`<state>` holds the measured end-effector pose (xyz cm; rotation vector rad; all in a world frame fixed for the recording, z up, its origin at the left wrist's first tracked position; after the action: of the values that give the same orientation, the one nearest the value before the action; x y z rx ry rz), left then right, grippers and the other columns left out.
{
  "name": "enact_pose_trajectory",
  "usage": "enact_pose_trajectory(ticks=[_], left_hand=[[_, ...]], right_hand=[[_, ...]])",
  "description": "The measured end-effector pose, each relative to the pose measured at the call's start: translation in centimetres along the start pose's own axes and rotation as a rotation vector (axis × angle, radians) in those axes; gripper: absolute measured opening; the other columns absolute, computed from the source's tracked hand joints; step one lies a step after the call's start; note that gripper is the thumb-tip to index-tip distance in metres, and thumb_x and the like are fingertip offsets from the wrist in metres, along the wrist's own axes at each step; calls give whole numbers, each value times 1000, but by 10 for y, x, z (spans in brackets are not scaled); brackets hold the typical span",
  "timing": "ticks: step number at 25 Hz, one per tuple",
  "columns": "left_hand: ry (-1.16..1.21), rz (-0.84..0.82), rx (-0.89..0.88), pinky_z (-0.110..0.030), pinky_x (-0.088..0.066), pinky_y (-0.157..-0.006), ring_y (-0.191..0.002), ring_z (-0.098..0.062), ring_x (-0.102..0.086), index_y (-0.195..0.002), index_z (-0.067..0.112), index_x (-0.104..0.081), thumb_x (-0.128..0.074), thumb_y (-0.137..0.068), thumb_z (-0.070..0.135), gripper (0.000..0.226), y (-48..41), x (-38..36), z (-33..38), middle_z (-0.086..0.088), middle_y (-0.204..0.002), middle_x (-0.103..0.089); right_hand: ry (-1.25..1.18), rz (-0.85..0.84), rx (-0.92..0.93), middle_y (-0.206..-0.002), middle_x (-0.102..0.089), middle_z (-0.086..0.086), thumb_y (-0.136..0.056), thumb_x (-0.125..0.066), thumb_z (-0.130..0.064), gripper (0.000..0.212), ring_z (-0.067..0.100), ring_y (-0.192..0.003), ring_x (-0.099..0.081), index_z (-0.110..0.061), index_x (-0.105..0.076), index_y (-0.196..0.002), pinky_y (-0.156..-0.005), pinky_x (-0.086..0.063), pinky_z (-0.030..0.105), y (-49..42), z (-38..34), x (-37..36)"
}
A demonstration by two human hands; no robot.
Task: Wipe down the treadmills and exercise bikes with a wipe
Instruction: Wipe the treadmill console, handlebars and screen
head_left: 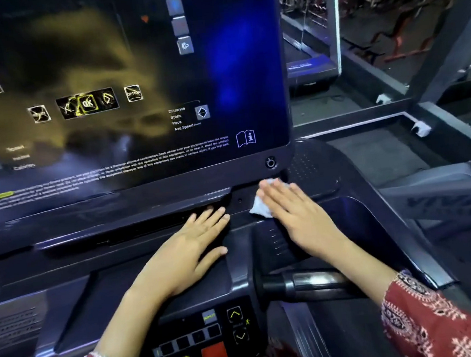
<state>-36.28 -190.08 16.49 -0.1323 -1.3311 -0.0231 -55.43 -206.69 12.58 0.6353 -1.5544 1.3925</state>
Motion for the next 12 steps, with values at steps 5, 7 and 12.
enact_pose_trajectory(ticks=[5, 7, 12], left_hand=[[17, 29, 0, -23, 0, -116, -143, -7, -8, -148, 21, -23, -12, -98, 59, 64, 1, -3, -5, 8, -155, -18], [9, 31, 5, -33, -7, -116, -142, -10, -13, -148, 19, -27, -11, -98, 58, 66, 2, 0, -2, 7, -154, -21], [21, 56, 99, -49, -15, -110, -135, -19, -32, -137, 10, -50, -15, -99, 55, 68, 28, 17, -4, -5, -141, -48]], right_hand=[[-29, -55, 14, -153, -26, -5, -83, -41, 4, 68, 12, -143, -22, -15, -27, -147, -117, -10, 28, -15, 9, 14], [-175, -35, -63, -152, -30, 2, -80, -36, 11, 68, 13, -146, -14, -9, -30, -145, -120, -7, 28, -10, -8, 6], [-634, -25, -67, -135, -54, 8, -90, -47, 7, 42, 19, -129, -47, 1, -54, -130, -111, -34, 33, -34, -48, 30]])
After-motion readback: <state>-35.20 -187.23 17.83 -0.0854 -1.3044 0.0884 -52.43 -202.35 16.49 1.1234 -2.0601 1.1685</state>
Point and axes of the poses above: each hand's wrist, its own y-axis away from the middle knuckle, its own x-axis out of the back of the hand, z = x × y, the point moved 2 cm from there along -y, towards the middle knuckle
